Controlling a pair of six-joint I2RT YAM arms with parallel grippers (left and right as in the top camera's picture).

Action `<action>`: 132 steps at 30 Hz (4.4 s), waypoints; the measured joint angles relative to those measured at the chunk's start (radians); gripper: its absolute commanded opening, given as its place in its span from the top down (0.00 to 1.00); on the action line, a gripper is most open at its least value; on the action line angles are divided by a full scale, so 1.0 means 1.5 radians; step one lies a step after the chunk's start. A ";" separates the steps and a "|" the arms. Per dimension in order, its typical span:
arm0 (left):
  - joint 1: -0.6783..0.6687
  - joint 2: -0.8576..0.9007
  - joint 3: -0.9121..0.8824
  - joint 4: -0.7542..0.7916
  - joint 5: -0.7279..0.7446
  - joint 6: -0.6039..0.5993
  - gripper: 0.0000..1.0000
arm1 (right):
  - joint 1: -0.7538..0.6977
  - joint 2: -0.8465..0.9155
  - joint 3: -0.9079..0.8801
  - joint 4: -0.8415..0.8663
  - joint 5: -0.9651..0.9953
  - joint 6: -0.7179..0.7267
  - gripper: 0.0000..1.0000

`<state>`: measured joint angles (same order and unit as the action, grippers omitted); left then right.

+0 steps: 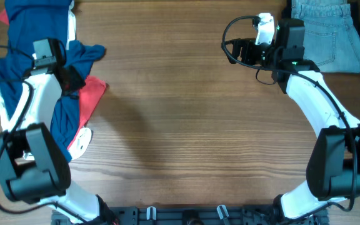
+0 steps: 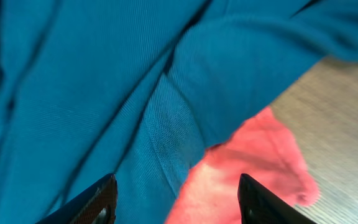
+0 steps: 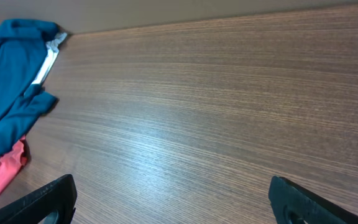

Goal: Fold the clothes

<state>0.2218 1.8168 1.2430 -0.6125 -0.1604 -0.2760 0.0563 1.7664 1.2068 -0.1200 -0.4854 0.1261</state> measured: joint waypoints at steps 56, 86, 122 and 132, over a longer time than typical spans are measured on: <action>0.001 -0.095 0.002 -0.053 -0.040 -0.036 0.96 | 0.000 0.000 0.000 0.000 0.016 0.006 0.00; -0.350 -0.188 0.015 0.708 0.097 -0.356 0.96 | -0.144 -0.013 0.000 -0.012 -0.222 0.075 0.00; -0.644 0.055 0.196 0.387 0.023 -0.181 0.00 | -0.247 -0.038 0.000 0.045 -0.177 0.091 0.00; -0.473 -0.020 0.197 0.184 0.000 -0.143 0.00 | -0.235 -0.060 0.001 -0.067 -0.176 0.072 0.00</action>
<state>-0.4877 1.7870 1.5391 -0.3367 -0.1600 -0.4900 -0.2962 1.6768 1.2083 -0.2211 -0.7502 0.2340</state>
